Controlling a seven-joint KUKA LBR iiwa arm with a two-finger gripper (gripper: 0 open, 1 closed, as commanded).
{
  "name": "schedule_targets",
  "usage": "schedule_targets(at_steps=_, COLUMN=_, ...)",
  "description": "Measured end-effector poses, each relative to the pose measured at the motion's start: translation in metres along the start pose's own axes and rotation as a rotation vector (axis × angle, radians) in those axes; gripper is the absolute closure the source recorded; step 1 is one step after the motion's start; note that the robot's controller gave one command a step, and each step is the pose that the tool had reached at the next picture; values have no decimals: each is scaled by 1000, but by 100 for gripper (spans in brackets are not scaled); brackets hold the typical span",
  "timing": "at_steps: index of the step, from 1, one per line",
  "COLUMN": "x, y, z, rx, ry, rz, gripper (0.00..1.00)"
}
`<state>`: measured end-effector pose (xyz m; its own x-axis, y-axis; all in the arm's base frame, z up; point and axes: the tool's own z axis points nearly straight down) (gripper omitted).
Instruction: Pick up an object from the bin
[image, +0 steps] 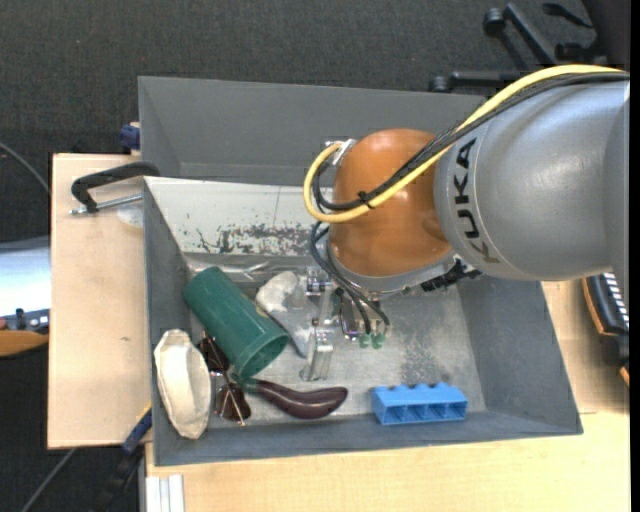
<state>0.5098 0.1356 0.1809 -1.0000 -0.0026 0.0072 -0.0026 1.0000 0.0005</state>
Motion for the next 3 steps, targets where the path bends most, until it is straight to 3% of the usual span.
schedule_targets(at_steps=1, x=-2, y=-1, z=-4, rx=-1, ry=-9, rz=2, gripper=0)
schedule_targets(at_steps=2, x=-27, y=19, z=42, rx=-4, ry=-12, rz=58, gripper=0)
schedule_targets(at_steps=3, x=-61, y=13, z=76, rx=-4, ry=-10, rz=-1, gripper=0)
